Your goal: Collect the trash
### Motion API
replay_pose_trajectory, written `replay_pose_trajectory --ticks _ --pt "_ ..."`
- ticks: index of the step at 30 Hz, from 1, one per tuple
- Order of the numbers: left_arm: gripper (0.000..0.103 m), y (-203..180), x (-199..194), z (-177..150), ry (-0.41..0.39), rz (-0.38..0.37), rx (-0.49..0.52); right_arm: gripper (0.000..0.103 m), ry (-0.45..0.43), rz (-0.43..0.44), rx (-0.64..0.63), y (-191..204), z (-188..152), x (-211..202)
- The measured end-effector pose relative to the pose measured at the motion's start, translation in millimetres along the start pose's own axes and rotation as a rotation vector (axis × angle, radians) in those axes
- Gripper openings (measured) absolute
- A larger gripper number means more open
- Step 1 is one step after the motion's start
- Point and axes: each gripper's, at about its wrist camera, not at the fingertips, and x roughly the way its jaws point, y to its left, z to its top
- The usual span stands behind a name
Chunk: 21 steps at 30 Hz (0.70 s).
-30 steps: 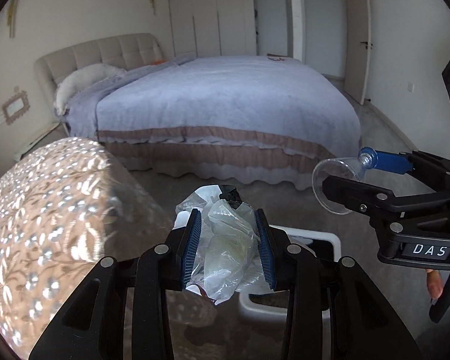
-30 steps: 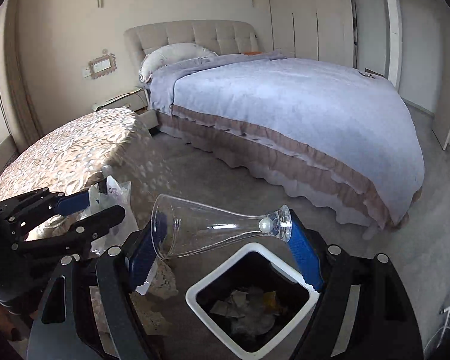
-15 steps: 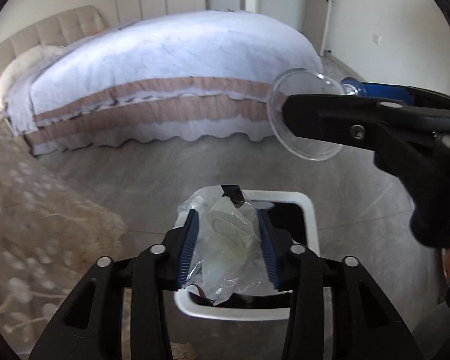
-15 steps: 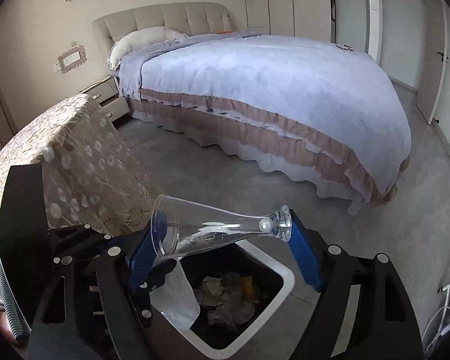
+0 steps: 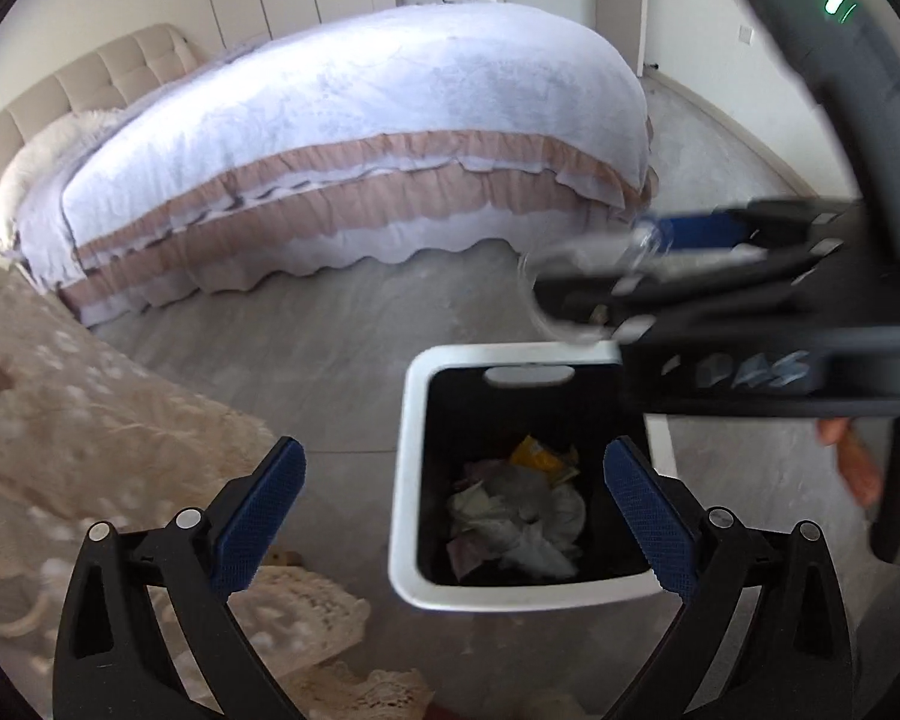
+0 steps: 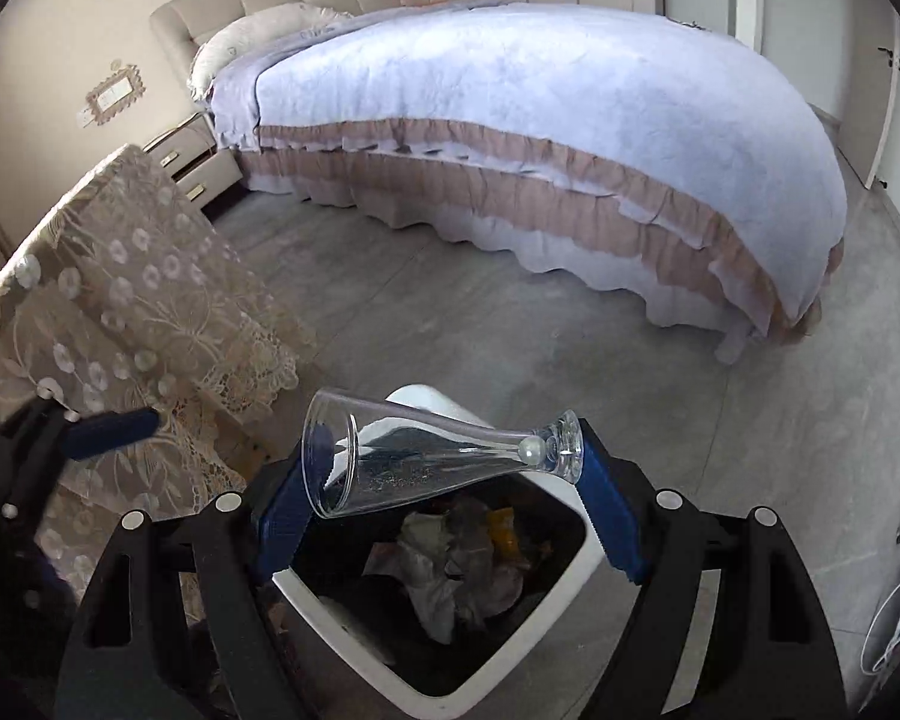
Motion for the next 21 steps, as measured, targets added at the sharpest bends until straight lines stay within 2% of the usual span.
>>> replay_pose_trajectory --ticks 3,5,7,10,14,16,21 --pt "0.098 8 -10 1 -0.009 0.024 -0.03 0.079 0.037 0.018 -0.015 7 -5 16" --pt "0.098 7 -14 -3 -0.002 0.068 -0.005 0.079 0.064 0.056 0.013 8 -7 24" --pt "0.098 2 -18 -10 -0.004 0.12 0.039 0.079 0.066 0.037 -0.003 12 -8 28" --pt "0.098 3 -19 -18 0.008 0.153 0.061 0.079 0.074 0.024 -0.025 20 -13 34" --pt "0.098 17 -30 -22 0.006 0.13 -0.005 0.08 0.136 0.012 -0.061 25 -20 47" --pt "0.098 23 -35 -23 0.001 0.121 -0.033 0.097 0.168 0.0 -0.09 29 -22 54" --pt "0.098 33 -47 -29 -0.019 0.123 -0.073 0.099 0.183 -0.038 -0.128 37 -27 55"
